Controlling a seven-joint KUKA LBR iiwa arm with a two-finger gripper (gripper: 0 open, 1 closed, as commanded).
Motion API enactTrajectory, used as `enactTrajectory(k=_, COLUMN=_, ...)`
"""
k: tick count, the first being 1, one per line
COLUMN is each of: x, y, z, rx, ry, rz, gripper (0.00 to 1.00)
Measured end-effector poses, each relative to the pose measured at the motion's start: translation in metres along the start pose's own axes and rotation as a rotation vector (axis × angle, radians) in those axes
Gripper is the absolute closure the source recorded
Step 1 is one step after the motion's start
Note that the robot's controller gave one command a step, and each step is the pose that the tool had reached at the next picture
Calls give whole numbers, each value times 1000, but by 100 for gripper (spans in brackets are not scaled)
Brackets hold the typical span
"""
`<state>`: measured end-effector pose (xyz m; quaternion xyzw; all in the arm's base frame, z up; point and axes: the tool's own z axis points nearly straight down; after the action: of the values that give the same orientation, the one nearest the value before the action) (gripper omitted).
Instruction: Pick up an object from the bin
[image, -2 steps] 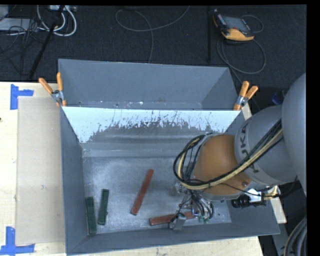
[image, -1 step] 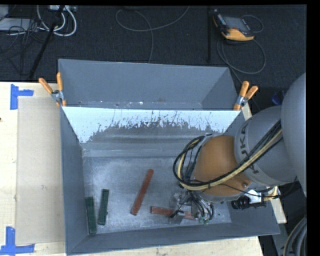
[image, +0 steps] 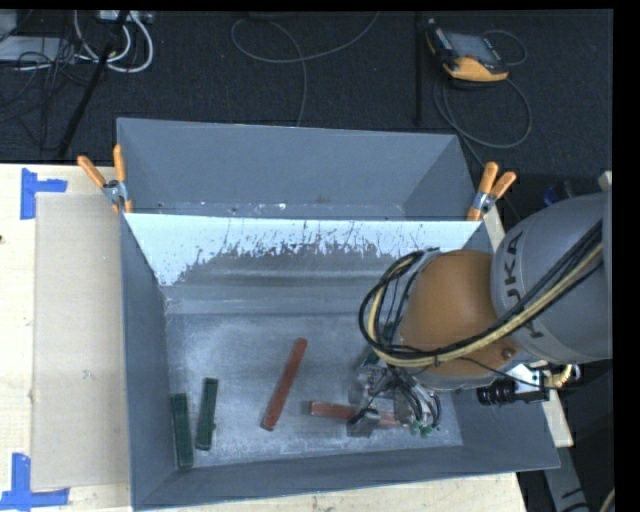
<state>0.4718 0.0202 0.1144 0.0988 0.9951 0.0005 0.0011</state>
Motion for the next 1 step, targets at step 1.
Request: enactTrajectory(k=1, x=-1, y=0, z=-54, rx=0, ry=-2, rz=-2, gripper=100)
